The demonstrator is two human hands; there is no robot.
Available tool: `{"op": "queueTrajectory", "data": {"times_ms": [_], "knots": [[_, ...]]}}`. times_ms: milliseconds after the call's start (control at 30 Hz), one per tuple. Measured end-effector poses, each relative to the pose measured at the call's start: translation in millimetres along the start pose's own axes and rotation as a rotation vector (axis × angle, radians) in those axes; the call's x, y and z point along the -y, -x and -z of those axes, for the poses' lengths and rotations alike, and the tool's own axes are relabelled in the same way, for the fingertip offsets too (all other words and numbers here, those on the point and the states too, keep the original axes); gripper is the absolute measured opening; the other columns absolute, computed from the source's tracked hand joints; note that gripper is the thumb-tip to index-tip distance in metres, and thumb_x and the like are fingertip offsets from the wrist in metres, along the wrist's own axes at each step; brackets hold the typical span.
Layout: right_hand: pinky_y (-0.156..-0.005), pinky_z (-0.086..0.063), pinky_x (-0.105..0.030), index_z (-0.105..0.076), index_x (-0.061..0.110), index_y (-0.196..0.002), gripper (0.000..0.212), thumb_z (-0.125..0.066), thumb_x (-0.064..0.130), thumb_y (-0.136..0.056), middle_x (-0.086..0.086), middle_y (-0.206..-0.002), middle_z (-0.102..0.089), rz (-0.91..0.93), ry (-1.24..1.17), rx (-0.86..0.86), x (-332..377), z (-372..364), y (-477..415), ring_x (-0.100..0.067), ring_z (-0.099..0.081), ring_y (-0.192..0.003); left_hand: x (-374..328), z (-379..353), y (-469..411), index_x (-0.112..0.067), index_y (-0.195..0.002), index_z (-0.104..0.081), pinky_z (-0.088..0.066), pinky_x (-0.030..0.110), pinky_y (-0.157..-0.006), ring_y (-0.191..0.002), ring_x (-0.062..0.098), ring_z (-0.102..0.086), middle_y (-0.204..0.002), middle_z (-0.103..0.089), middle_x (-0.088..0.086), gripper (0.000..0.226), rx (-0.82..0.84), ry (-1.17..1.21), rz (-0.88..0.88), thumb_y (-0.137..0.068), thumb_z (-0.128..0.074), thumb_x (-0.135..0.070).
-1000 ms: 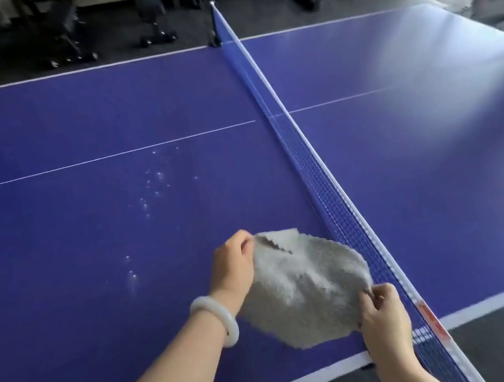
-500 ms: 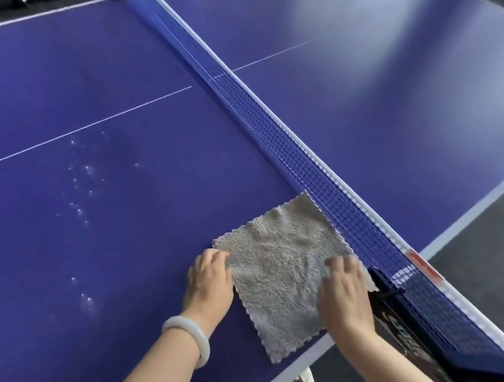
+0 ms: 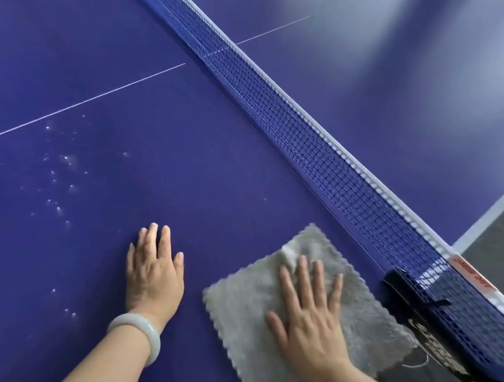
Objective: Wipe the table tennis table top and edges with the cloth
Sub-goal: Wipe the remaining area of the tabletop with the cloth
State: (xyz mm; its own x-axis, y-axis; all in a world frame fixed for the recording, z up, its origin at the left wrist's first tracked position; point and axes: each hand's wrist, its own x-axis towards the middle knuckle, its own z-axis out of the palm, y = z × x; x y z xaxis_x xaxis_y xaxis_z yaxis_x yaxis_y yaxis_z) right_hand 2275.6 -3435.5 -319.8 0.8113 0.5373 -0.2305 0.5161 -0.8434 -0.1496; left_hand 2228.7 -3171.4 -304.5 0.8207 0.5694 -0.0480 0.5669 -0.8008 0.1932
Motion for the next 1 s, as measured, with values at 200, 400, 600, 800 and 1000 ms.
{"op": "queueTrajectory", "data": {"times_ms": [200,400,600,800,1000], "knots": [[-0.125,-0.004,-0.049,0.0,0.02,-0.161,0.066,-0.004,0.053,-0.103,0.002,-0.168,0.006,0.187,0.045,-0.026,-59,28,-74,-0.016,0.014,-0.154,10,-15,3,-0.004,-0.147,-0.042,-0.024,0.051,-0.119,-0.145,0.033,-0.031,-0.154,-0.037,0.016,0.064,-0.076,0.012,-0.014,-0.098,-0.024,-0.04],[-0.122,0.009,-0.056,0.011,0.035,-0.158,0.072,-0.027,0.036,-0.097,0.004,-0.168,0.01,0.023,-0.056,-0.075,7,39,-185,-0.025,0.016,-0.153,13,-23,2,-0.007,-0.148,-0.04,-0.02,0.048,-0.121,-0.147,0.03,-0.027,-0.156,-0.034,0.014,0.061,-0.113,-0.004,-0.011,-0.098,-0.026,-0.039],[-0.119,-0.006,-0.065,-0.017,0.03,-0.16,0.067,-0.029,0.06,-0.101,-0.008,-0.168,-0.008,0.5,-0.026,-0.061,63,1,-72,-0.037,0.003,-0.154,12,-20,1,-0.004,-0.147,-0.042,-0.021,0.049,-0.12,-0.147,0.031,-0.028,-0.156,-0.034,0.015,0.06,-0.114,0.022,-0.016,-0.095,-0.024,-0.029],[-0.126,0.0,-0.038,-0.024,0.021,-0.159,0.055,-0.035,0.018,-0.104,0.0,-0.166,-0.012,0.366,-0.099,-0.11,-18,32,-130,-0.017,-0.003,-0.155,12,-17,3,-0.005,-0.148,-0.04,-0.022,0.049,-0.12,-0.146,0.031,-0.029,-0.155,-0.035,0.015,0.06,-0.108,0.009,-0.008,-0.095,-0.024,-0.029],[-0.122,0.005,-0.057,-0.017,0.027,-0.16,0.069,-0.041,0.017,-0.095,-0.008,-0.168,-0.007,0.125,-0.149,-0.187,66,19,-142,-0.033,0.003,-0.155,11,-19,3,-0.005,-0.149,-0.039,-0.02,0.05,-0.121,-0.148,0.031,-0.026,-0.157,-0.033,0.015,0.053,-0.084,0.024,-0.02,-0.098,-0.042,-0.02]]}}
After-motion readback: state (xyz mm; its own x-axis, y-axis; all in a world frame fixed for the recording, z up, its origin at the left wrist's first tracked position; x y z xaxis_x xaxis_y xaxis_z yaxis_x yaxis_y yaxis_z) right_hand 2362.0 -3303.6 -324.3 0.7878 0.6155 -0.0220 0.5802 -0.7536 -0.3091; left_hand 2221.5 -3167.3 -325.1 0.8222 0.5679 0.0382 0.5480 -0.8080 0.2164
